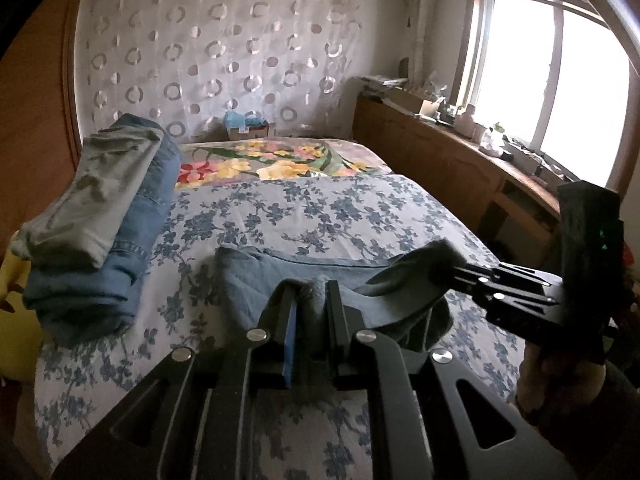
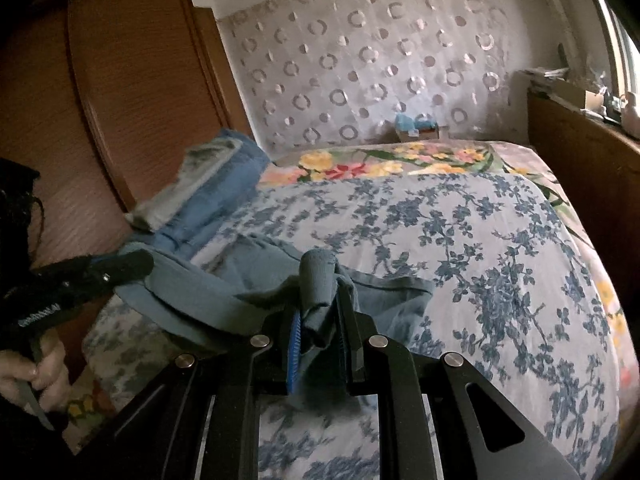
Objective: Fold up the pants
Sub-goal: 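Lift the hem with both tools and fold it over toward the waistband, then lay the folded shorts down and open both tools, then grasp the folded shorts' edge with both tools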
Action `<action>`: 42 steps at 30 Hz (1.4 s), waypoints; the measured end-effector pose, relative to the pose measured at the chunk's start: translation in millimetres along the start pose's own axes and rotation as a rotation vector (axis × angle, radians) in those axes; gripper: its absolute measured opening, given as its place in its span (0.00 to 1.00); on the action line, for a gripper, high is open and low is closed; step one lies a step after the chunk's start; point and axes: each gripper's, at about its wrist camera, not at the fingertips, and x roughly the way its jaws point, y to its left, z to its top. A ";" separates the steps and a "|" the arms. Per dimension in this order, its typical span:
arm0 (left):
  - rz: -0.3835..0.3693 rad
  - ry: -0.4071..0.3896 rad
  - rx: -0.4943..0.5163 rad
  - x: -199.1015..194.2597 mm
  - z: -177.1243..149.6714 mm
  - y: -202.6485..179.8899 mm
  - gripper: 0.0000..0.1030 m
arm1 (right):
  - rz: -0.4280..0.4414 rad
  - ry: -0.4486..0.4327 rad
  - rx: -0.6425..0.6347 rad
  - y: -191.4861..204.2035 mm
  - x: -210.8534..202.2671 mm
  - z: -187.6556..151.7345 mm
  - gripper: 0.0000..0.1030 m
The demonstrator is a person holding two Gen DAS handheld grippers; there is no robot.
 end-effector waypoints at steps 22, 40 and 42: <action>0.054 0.034 0.048 3.7 -37.5 6.9 0.47 | -0.055 0.052 -0.093 1.7 -16.5 -30.6 0.38; 0.106 0.177 0.042 35.3 -72.2 30.9 0.47 | -0.045 0.198 -0.059 -4.4 24.8 -29.1 0.38; 0.109 0.194 0.047 40.6 -73.1 30.7 0.47 | -0.045 0.206 -0.053 -5.5 28.7 -28.9 0.38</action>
